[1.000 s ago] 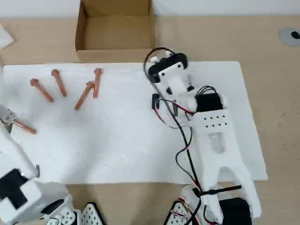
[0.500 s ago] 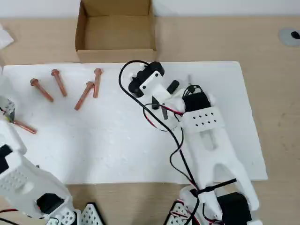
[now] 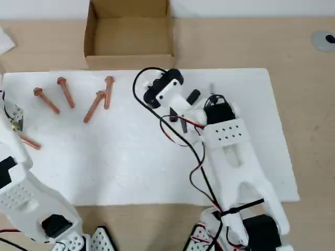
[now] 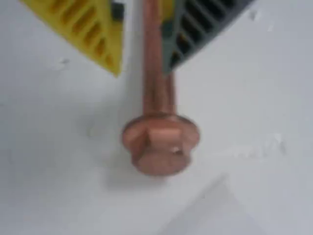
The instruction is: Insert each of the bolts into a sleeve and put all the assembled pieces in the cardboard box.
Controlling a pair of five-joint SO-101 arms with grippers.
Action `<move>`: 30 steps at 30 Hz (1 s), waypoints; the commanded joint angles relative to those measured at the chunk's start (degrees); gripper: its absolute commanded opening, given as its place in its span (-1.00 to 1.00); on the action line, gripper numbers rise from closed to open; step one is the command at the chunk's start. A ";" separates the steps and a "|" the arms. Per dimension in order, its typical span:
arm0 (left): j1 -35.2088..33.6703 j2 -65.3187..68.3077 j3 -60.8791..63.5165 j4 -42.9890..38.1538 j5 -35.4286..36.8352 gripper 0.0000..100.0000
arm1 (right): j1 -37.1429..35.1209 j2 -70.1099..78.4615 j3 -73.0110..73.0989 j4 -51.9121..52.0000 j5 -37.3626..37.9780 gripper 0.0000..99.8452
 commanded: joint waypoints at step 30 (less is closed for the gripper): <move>-3.25 7.08 -0.26 -4.04 -2.81 -0.75 | -0.75 -0.40 -3.30 -0.18 0.88 -0.55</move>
